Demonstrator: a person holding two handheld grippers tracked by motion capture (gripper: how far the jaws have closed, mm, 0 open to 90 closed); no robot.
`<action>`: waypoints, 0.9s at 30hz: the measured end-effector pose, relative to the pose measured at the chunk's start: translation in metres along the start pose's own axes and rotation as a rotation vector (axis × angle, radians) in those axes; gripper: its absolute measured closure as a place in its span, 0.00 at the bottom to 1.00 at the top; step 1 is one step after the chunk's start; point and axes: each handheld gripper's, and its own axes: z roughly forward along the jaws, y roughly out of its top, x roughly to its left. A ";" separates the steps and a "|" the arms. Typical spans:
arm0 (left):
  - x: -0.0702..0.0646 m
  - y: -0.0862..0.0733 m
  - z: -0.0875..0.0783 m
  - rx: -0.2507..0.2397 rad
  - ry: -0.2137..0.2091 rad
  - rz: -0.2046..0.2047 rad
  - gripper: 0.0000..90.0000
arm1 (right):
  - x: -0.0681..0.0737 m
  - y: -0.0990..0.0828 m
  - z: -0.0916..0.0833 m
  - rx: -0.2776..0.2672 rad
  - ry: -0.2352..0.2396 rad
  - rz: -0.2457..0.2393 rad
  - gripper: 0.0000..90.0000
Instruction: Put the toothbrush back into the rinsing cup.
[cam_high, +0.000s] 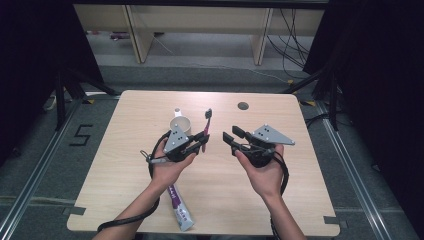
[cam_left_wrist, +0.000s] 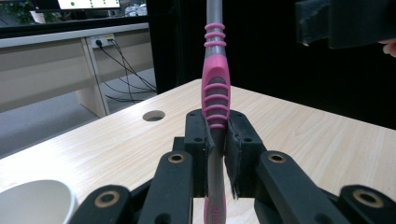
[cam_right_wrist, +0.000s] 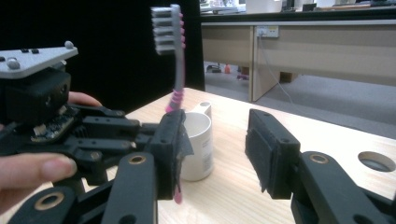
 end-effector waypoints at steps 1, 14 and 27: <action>0.001 0.001 -0.001 -0.001 0.003 0.001 0.88 | 0.000 -0.001 -0.001 0.003 0.001 0.011 0.62; 0.017 0.011 -0.014 -0.035 0.043 0.004 0.88 | -0.016 -0.014 -0.018 -0.009 -0.042 0.003 0.59; 0.034 0.023 -0.021 -0.059 0.076 0.013 0.88 | -0.028 -0.026 -0.027 -0.030 -0.079 -0.008 0.57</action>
